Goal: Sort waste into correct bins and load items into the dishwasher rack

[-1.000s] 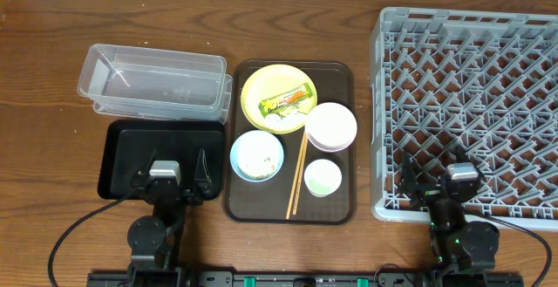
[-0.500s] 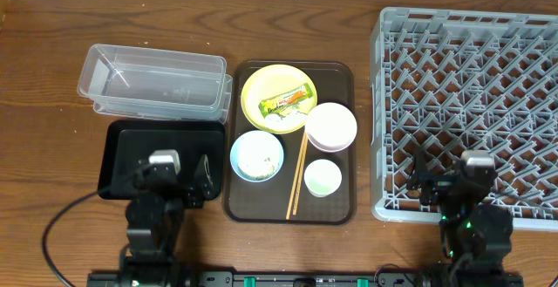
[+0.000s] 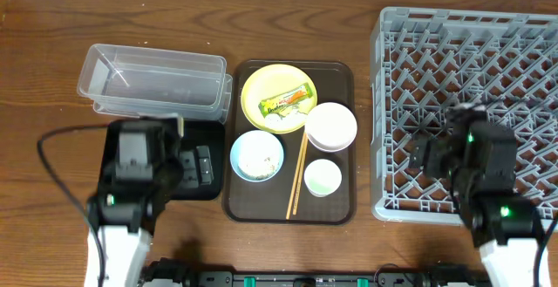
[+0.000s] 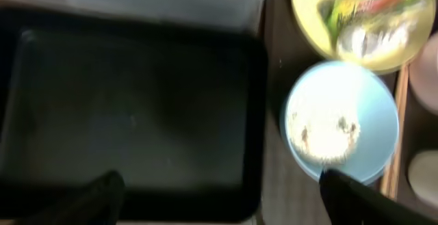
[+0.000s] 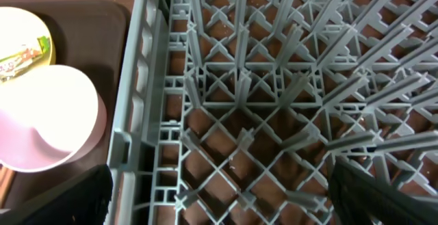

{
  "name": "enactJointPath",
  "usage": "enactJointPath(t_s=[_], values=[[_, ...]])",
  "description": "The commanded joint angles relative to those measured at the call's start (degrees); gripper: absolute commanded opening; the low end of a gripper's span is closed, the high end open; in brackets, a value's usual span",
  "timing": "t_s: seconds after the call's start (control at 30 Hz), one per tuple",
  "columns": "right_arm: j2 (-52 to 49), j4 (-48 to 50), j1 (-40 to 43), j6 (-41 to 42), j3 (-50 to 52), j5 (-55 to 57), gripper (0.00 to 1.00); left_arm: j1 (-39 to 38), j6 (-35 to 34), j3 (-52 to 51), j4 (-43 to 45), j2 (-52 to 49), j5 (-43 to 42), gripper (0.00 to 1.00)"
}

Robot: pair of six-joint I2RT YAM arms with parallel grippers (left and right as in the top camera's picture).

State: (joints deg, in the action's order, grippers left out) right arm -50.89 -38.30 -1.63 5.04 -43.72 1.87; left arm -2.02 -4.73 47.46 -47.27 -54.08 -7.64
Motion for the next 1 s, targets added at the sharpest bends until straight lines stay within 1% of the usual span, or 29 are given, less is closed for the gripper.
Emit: enactJointPath(t_s=[0.0, 0.13, 0.23, 0.37, 0.5, 0.57, 0.67, 0.83, 0.93, 0.97], values=[[-3.74, -1.81, -0.48, 0.48, -4.83, -0.94, 0.99, 0.24, -0.50, 6.12, -4.20, -5.25, -2.25, 0.94], [-5.35, -3.37, -0.48, 0.48, -6.25, -1.70, 0.99, 0.24, -0.52, 7.93, -5.33, -8.76, -2.49, 0.94], [-5.22, -3.13, -0.48, 0.48, -6.25, -1.77, 0.99, 0.24, -0.50, 7.93, -2.84, -9.05, -3.34, 0.94], [-5.25, -3.04, -0.48, 0.48, -6.25, -1.75, 0.99, 0.13, -0.44, 7.93, 6.16, -9.20, -7.98, 0.94], [-5.25, -2.97, -0.48, 0.50, -6.25, -1.75, 0.99, -1.46, -0.22, 7.93, 16.50, -10.97, -8.22, 0.92], [-5.25, -2.86, -0.48, 0.50, -6.25, -1.75, 0.99, -2.95, 0.96, 7.93, 21.40, -13.00, -8.24, 0.92], [-5.25, -2.62, -0.48, 0.50, -6.25, -1.77, 0.99, -5.68, 1.68, 7.93, 26.86, -16.85, -8.22, 0.92], [-5.25, -2.86, -0.48, 0.50, -6.25, -1.77, 0.99, -11.21, 1.68, 7.93, 32.65, -25.16, -8.20, 0.91], [-5.25, -2.84, -0.48, 0.50, -6.25, -1.77, 0.99, -13.88, 1.68, 7.93, 34.60, -29.79, -8.22, 0.91], [-5.25, -2.84, -0.48, 0.52, -6.25, -1.79, 0.99, -14.95, 1.68, 7.93, 35.21, -31.61, -8.20, 0.88]])
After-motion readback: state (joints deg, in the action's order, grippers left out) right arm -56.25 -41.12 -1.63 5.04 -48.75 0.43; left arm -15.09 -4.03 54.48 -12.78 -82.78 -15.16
